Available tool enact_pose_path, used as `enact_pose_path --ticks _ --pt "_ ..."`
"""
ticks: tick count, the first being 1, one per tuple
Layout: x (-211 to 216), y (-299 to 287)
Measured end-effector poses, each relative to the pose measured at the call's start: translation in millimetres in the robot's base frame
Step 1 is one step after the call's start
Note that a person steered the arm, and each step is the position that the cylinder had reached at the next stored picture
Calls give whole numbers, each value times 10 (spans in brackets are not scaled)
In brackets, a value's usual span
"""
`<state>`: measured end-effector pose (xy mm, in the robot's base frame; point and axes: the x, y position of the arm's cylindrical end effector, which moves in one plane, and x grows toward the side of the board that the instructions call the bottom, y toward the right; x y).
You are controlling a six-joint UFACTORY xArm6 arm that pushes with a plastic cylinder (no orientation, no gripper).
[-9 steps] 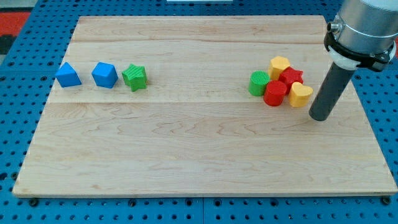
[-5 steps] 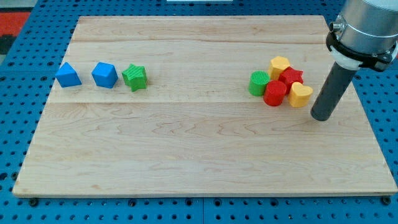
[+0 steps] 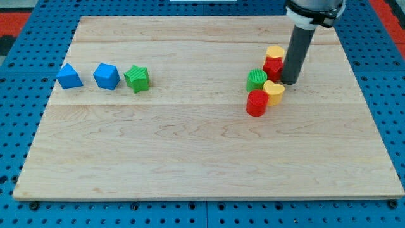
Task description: Move the red star diagonal to the red circle
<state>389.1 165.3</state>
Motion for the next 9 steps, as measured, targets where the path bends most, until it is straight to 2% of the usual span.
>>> enact_pose_path --ticks 7,9 --pt "-87 56" --pt "-76 259"
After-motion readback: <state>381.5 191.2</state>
